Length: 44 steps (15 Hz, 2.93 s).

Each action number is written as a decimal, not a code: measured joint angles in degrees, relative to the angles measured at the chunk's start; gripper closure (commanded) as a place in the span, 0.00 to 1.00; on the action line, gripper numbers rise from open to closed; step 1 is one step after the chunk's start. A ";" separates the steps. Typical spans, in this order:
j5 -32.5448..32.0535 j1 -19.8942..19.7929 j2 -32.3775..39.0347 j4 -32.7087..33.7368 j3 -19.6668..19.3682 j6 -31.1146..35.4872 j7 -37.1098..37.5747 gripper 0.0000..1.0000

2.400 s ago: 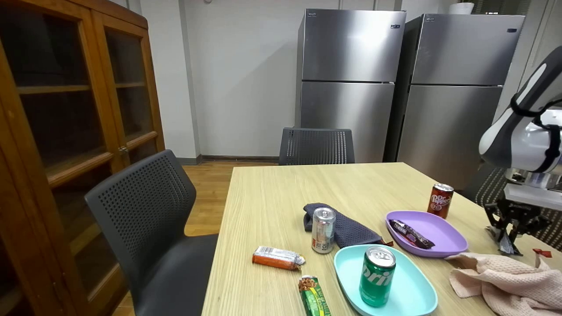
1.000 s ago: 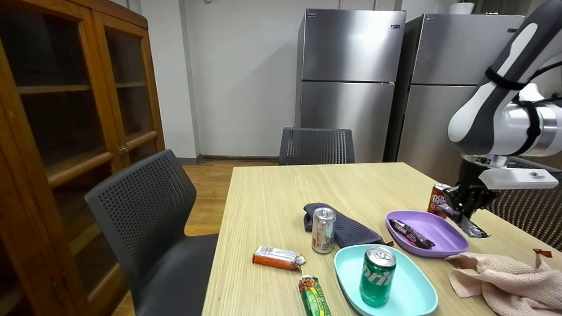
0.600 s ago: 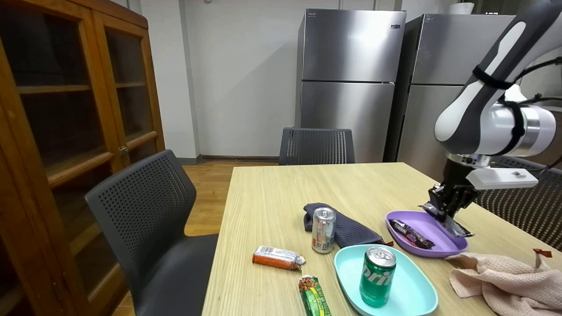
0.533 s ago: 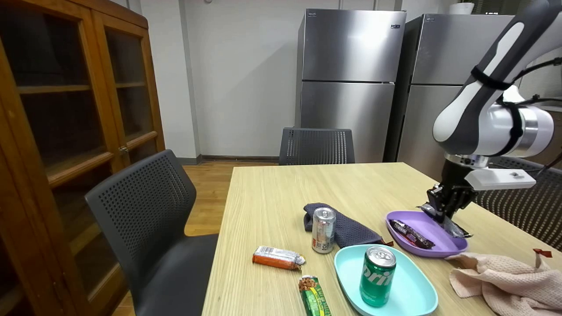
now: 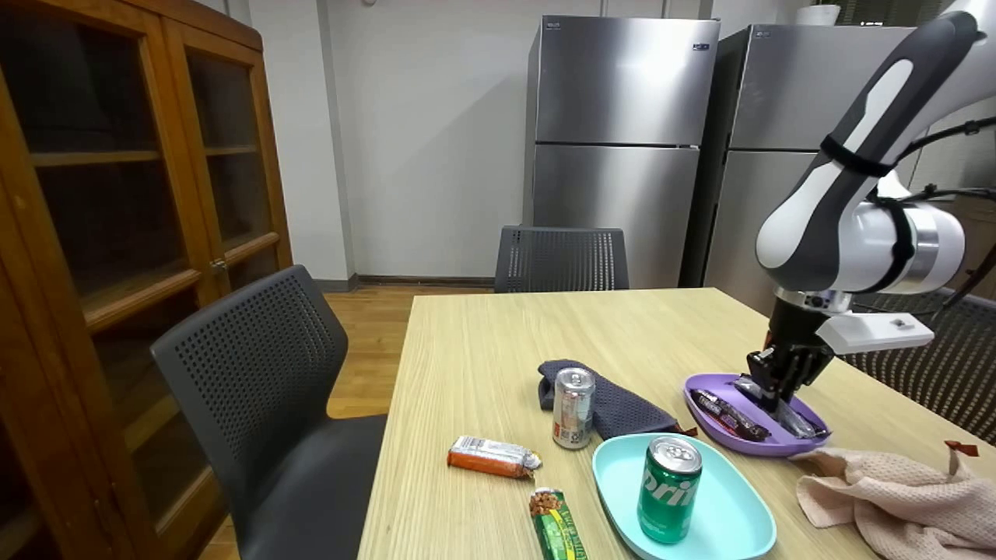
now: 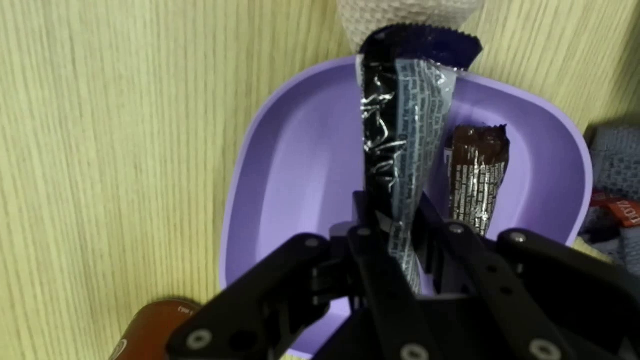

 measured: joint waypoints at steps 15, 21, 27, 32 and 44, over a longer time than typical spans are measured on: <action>-1.53 1.23 0.13 0.99 -1.61 -0.57 0.99 0.00; 1.34 0.58 -2.72 2.76 -3.92 -6.49 4.68 0.00; 4.97 0.68 -2.39 8.18 -6.32 -13.15 11.85 0.00; 5.83 0.56 -1.56 10.36 -6.93 -14.58 12.29 0.00; 5.87 0.61 -1.02 10.76 -6.93 -14.06 12.41 0.00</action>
